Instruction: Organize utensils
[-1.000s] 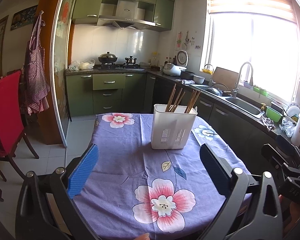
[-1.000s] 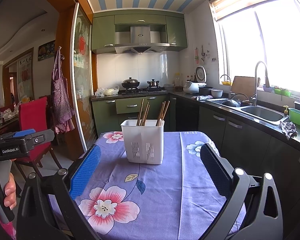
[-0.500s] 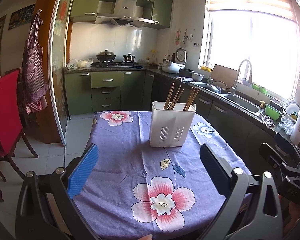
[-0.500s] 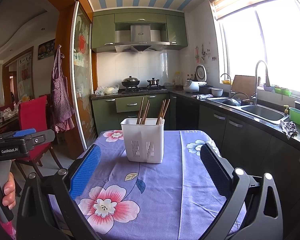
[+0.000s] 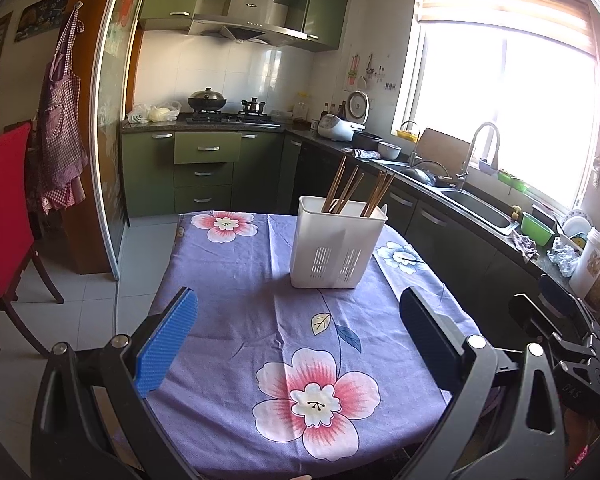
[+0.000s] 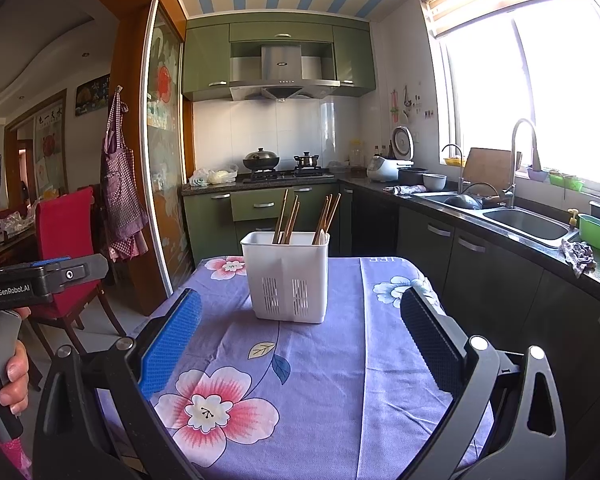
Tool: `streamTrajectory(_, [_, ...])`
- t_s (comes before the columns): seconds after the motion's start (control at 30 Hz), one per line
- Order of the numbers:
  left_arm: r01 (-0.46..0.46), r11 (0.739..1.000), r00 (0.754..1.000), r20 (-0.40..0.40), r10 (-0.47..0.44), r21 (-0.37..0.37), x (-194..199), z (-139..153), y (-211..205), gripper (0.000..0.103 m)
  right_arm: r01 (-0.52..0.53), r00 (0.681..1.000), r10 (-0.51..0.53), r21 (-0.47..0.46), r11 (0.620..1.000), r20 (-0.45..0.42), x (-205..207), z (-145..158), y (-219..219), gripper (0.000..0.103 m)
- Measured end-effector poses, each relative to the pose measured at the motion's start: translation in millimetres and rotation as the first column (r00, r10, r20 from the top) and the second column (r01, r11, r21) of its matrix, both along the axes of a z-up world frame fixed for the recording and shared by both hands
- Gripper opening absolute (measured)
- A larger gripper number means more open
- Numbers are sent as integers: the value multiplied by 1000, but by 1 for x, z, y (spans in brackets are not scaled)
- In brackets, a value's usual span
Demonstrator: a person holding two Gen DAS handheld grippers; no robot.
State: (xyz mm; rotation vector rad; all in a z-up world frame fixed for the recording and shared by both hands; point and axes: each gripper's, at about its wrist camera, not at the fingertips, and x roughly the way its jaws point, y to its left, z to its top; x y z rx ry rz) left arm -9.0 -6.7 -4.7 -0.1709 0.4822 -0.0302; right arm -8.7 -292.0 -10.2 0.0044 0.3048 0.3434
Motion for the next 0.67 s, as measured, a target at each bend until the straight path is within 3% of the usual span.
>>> streamTrajectory(0.3, [16, 999, 999, 44, -18, 47, 1, 0, -7, 96, 0, 1000, 0, -2, 1000, -8, 3, -4, 2, 98])
streamTrajectory(0.53, [-33, 995, 999, -21, 35, 96, 16, -8, -9, 96, 3, 1000, -3, -5, 1000, -17, 5, -8, 2, 98])
streamTrajectory(0.67, [-39, 996, 997, -70, 44, 78, 27, -19, -4, 96, 5, 1000, -5, -5, 1000, -26, 8, -10, 3, 98])
